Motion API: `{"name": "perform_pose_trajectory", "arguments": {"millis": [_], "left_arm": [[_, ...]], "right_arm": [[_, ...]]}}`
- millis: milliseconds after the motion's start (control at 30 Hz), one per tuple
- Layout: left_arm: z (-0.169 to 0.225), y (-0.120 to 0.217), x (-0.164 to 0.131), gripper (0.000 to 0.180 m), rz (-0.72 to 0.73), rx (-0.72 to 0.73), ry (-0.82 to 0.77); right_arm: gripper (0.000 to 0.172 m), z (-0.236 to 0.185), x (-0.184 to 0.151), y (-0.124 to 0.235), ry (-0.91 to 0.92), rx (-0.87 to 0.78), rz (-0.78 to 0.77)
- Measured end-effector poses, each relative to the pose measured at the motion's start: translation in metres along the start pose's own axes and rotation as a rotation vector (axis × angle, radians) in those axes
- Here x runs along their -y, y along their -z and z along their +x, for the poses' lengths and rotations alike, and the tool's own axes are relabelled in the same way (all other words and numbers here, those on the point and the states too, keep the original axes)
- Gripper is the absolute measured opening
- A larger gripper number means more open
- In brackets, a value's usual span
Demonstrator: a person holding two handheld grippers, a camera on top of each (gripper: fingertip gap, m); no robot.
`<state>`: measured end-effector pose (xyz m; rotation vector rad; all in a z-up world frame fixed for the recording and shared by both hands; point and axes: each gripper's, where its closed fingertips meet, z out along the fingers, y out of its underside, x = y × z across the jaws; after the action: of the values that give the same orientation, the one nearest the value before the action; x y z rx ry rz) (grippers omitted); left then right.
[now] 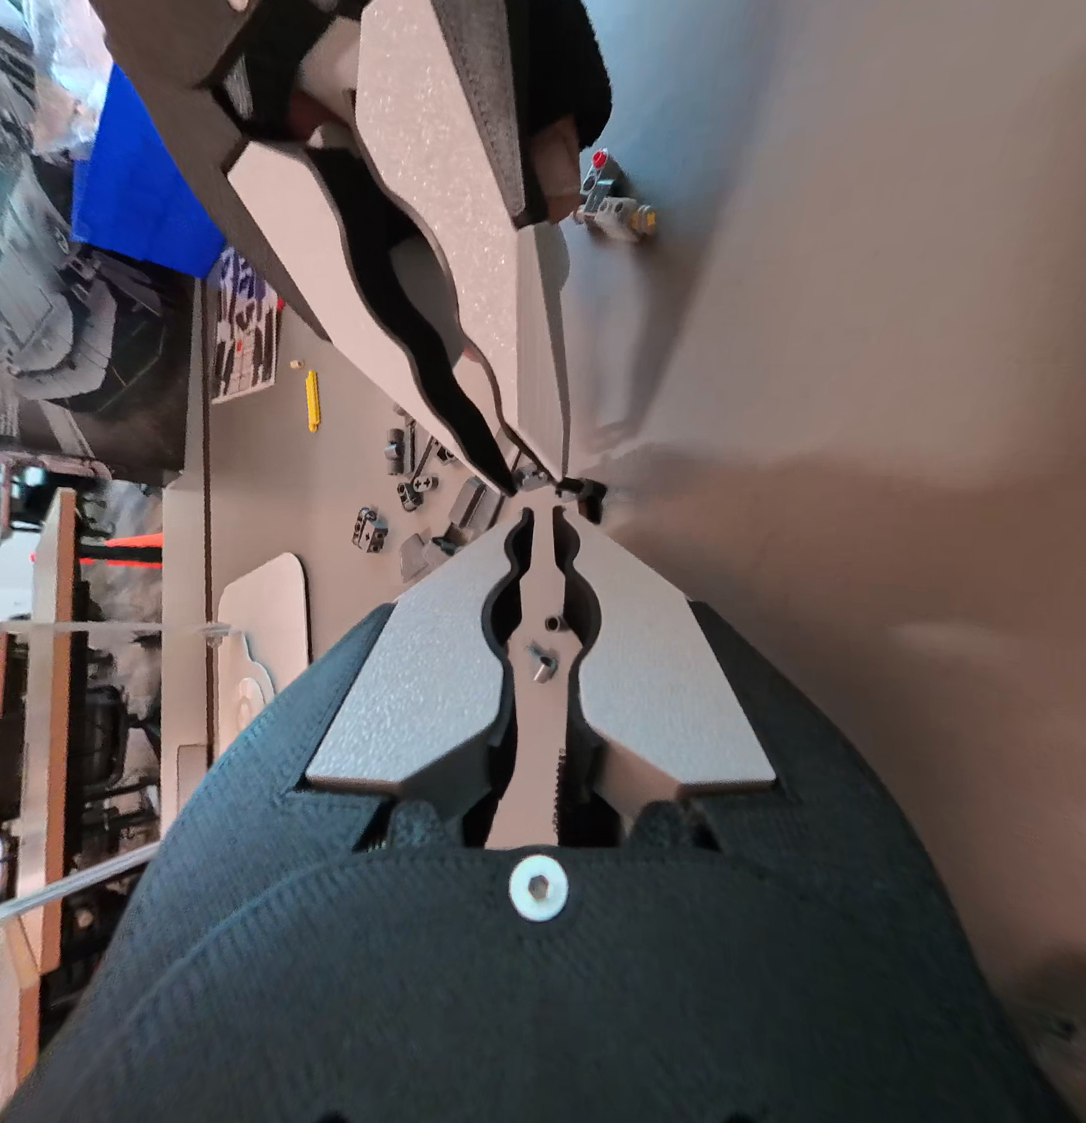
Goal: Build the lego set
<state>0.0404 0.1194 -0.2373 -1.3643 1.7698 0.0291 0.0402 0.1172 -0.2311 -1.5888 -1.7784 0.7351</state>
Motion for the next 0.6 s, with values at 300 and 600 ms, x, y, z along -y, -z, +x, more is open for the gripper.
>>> {"name": "perform_pose_trajectory", "arguments": {"millis": [300, 600], "left_arm": [[0.0008, -0.0028, 0.0018, 0.005, 0.035, 0.017, -0.057], [0.0077, -0.0071, 0.0030, 0.004, 0.045, -0.012, -0.064]], "right_arm": [[0.012, 0.0022, -0.0034, -0.0005, -0.032, 0.019, 0.041], [0.011, 0.0000, -0.0005, -0.0018, -0.032, 0.044, 0.050]]}}
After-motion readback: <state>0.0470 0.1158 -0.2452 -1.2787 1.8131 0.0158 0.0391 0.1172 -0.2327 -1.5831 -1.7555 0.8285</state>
